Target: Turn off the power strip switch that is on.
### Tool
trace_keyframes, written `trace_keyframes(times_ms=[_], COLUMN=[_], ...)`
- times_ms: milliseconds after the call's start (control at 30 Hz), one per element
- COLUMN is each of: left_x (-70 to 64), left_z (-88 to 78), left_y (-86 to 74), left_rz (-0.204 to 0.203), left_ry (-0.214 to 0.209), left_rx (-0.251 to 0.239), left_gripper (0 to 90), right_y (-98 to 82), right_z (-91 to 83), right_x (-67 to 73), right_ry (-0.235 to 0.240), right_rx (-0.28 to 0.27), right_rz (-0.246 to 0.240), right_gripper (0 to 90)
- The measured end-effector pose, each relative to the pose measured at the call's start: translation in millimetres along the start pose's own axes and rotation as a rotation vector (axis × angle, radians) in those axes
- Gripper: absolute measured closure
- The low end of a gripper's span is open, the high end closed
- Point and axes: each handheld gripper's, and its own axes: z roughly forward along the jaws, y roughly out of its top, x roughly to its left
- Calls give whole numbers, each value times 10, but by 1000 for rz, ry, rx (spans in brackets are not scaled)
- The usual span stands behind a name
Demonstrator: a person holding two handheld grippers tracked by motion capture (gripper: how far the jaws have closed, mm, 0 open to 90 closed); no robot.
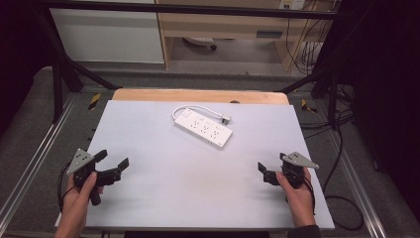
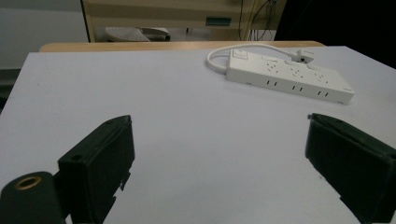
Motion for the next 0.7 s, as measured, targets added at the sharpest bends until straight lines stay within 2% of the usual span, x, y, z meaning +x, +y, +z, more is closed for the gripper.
trace_keyframes(times_ms=[100, 200, 433, 700], left_x=[-3, -9, -25, -19], left_z=[-14, -9, -7, -39], left_y=[2, 9, 5, -1], left_rz=[-2, -3, 5, -8], left_ry=[-2, -3, -7, -15], left_rx=[-2, -5, 0, -11], left_gripper=[74, 74, 74, 72], right_y=[7, 16, 57, 81], right_z=[-29, -45, -72, -92], right_x=[-15, -29, 17, 102], right_ry=[-13, -4, 10, 17], right_rx=[-24, -48, -86, -89], right_rz=[7, 21, 3, -32], right_gripper=[52, 52, 49, 53])
